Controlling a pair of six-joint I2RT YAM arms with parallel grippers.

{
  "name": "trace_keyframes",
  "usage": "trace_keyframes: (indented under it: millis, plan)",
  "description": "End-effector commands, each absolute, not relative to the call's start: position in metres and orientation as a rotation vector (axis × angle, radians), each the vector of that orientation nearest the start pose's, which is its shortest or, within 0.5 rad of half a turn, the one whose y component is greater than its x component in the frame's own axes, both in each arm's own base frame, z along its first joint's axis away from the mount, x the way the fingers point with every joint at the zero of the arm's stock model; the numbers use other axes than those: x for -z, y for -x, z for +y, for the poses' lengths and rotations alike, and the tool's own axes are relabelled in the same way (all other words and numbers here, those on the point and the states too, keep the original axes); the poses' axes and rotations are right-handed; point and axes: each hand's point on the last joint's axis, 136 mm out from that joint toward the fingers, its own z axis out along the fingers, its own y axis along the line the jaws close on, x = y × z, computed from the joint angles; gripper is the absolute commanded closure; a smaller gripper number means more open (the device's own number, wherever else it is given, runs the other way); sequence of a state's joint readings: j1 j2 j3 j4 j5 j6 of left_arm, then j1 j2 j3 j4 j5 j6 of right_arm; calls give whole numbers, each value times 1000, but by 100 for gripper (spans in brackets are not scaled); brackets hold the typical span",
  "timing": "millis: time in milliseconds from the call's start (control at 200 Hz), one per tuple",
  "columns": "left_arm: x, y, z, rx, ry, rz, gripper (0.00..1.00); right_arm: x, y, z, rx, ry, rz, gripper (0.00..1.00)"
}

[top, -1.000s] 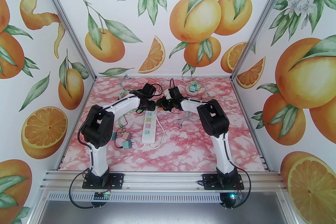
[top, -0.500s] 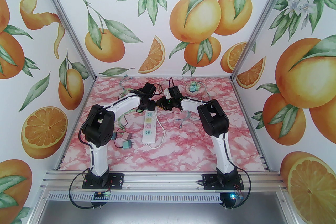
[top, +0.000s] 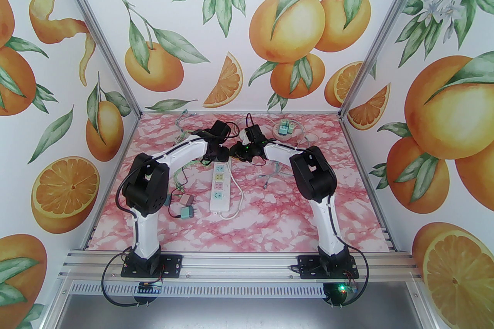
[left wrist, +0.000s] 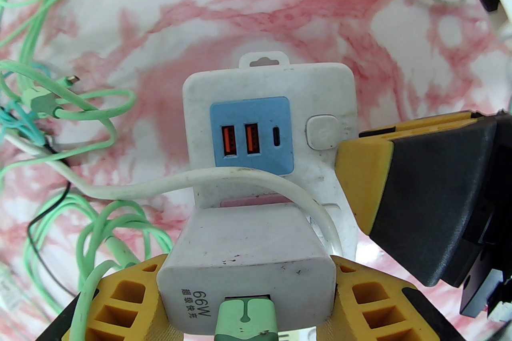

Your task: Pull the plug off the socket

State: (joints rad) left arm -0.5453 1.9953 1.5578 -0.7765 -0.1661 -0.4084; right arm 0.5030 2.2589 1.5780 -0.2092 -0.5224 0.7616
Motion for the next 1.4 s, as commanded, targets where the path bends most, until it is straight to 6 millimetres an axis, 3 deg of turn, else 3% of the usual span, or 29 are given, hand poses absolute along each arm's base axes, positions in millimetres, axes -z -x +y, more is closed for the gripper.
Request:
trace_keyframes:
  millis: [0,320,746,856,1146,1301,1391]
  plan:
    - [-96,-408,-228,21,-219,2719,72,32,-408,319,-902,-178,2925,76]
    - [-129,-414,-228,180,-122,2681,73,32,-407,316,-883,-173,2927,77]
    - [-189,-412,-186,227,33,2581,71,8,-421,322,-914,-126,2865,75]
    - [-200,-404,-170,244,98,2555,71,-16,-430,327,-957,-94,2807,71]
    - [-209,-371,-128,405,321,2487,70,-129,-459,349,-1117,110,2527,53]
    - [-203,-347,-98,411,425,2474,69,-169,-460,349,-1136,154,2439,46]
    - [-195,-333,-82,405,481,2468,69,-182,-457,347,-1138,158,2414,41]
